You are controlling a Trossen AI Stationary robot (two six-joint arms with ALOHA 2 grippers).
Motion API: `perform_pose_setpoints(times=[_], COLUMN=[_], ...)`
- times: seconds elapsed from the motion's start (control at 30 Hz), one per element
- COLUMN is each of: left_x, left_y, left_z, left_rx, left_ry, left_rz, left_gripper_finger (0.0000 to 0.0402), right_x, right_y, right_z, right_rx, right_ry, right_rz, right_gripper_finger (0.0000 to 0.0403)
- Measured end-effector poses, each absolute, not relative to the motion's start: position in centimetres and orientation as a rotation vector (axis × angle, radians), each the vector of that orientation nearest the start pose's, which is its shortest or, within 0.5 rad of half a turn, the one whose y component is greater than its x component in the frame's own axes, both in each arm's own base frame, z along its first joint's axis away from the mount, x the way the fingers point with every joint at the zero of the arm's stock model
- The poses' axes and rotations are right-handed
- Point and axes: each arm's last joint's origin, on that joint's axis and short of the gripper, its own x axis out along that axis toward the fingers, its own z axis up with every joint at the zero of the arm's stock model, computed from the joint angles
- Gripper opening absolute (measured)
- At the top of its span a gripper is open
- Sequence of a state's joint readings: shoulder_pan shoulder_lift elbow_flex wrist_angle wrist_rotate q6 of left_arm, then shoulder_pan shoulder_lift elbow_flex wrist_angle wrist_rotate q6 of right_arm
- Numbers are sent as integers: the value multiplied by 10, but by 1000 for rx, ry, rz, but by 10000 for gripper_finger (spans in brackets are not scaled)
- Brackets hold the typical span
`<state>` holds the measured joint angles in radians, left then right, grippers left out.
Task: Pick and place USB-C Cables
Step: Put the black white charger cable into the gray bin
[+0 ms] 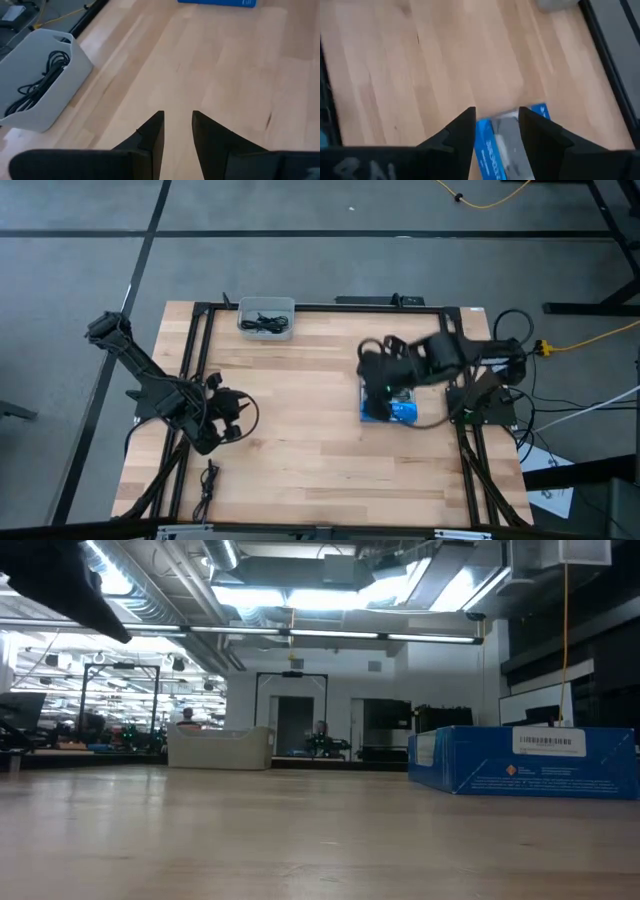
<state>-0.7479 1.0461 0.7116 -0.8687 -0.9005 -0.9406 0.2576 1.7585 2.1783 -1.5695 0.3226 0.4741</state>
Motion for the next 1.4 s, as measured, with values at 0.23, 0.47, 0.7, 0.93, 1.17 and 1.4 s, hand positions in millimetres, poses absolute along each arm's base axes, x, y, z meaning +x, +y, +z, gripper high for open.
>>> perform_pose_setpoints(times=[0.23,0.47,0.7,0.93,1.17,1.4], left_x=[146,151,155,158,161,162], left_y=[-91,-81,-72,-66,-59,-56], left_z=[229,229,230,230,231,231], left_rx=[-4,-20,37,89,84,70], left_ry=[611,617,607,632,622,618], left_rz=[542,604,661,682,729,755], left_gripper_finger=[92,92,92,92,92,92], right_x=[284,278,277,269,271,256], right_y=[93,106,120,126,131,133], right_z=[378,314,248,197,177,226], right_rx=[-3,51,133,281,418,247], right_ry=[1153,1275,1272,1336,1313,1128], right_rz=[-482,-564,-543,-430,-310,-119], right_gripper_finger=[153,153,153,153,153,153])
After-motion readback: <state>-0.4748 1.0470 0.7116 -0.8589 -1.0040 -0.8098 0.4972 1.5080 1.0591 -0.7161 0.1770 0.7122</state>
